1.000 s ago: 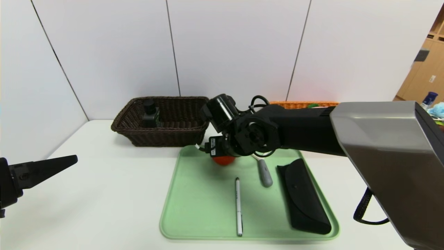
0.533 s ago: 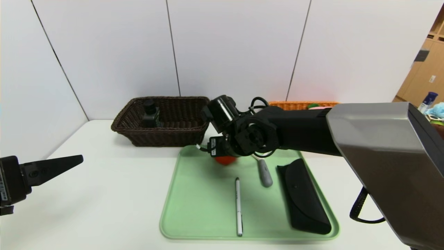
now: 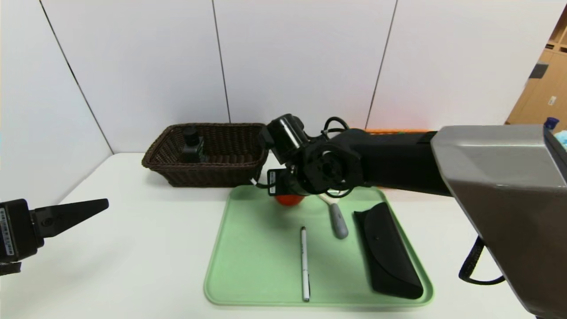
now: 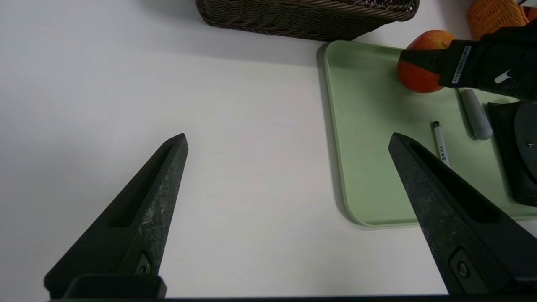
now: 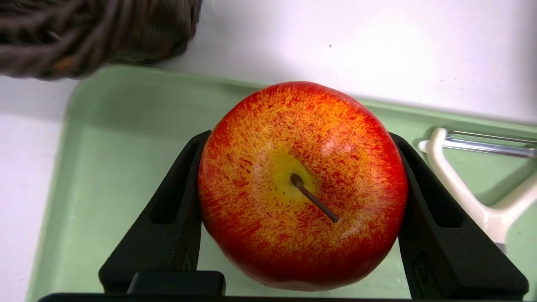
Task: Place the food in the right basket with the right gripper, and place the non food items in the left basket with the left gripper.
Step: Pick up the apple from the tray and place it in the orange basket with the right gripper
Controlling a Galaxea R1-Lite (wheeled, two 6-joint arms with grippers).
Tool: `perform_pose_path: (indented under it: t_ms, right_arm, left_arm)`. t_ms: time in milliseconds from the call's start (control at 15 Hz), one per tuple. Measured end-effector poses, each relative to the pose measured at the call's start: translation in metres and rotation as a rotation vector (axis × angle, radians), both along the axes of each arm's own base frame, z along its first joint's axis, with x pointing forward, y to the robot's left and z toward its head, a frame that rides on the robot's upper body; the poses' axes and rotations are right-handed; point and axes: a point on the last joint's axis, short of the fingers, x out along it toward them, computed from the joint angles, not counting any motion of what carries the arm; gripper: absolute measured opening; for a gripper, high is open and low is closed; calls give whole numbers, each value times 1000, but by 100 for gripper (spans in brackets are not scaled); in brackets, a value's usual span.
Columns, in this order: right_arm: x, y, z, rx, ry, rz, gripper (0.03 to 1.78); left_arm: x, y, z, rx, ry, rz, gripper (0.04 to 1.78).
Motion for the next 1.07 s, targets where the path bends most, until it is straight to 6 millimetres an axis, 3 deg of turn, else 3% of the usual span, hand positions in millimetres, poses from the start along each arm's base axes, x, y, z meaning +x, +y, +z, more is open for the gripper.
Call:
perform_pose_path:
  t_ms: [333,667,867,1067]
  right_arm:
    - [-8,-25,53,91,-84,-39,123]
    - [16,-121,115,121,-217,-216,123]
    - [28,-171,128,125,-236,-297,123]
    - [44,-203,116,113,-205,-374,123]
  left_arm:
    - [1,0,-1,1,6,0,169]
    - [3,-1,1,-5,7,-26,169]
    - [5,-1,0,1,12,-31,169]
    - [6,-1,0,2,14,-31,169]
